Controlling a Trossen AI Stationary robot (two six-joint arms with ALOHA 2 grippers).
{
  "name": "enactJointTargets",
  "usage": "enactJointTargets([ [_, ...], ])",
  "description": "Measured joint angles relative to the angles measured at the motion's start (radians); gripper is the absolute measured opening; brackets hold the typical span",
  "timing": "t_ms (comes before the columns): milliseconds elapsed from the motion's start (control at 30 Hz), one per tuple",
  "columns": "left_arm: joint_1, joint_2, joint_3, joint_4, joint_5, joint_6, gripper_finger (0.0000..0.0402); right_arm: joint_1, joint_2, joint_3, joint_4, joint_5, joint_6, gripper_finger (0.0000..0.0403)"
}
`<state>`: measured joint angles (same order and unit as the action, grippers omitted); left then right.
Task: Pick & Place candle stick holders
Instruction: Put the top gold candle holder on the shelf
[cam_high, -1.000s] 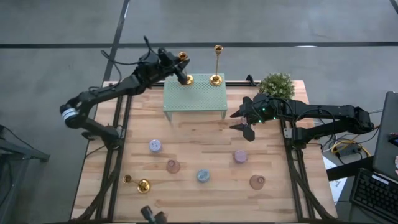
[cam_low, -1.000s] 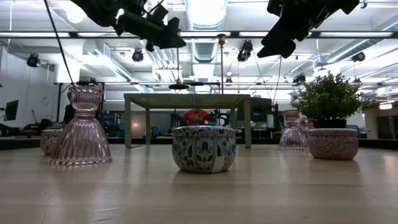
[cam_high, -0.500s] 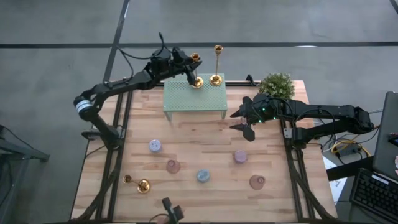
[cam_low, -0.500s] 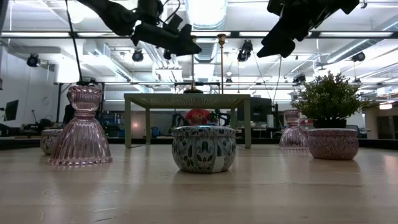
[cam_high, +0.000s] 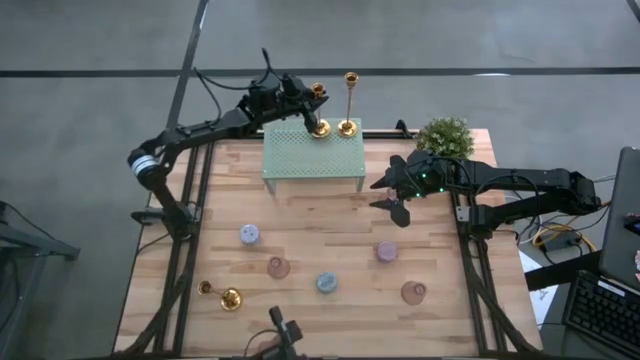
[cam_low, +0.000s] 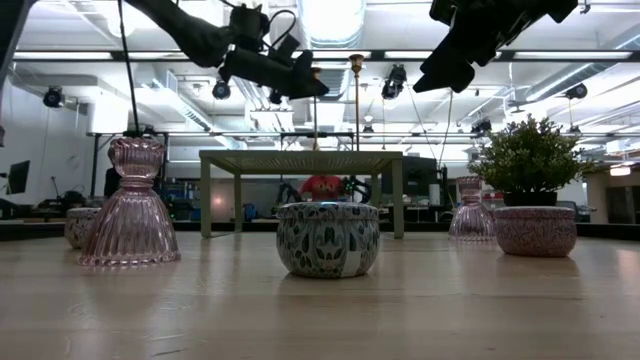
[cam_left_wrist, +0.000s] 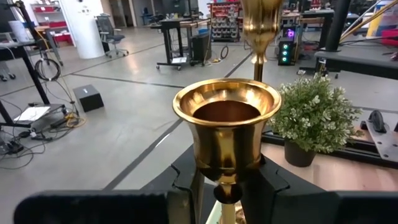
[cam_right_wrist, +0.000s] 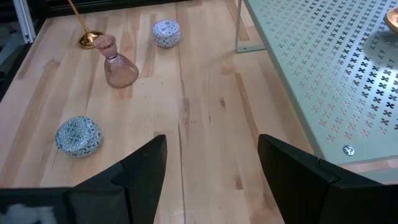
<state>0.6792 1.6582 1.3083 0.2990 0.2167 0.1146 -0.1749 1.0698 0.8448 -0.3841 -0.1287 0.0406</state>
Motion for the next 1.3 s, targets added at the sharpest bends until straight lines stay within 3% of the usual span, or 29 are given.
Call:
enactJointTargets([
  [1300,0.0,0.035,0.0,-0.003,0.011,0.005,0.0082,0.0,0.0,0.0,0.0,0.0,-0.027,0.0244],
])
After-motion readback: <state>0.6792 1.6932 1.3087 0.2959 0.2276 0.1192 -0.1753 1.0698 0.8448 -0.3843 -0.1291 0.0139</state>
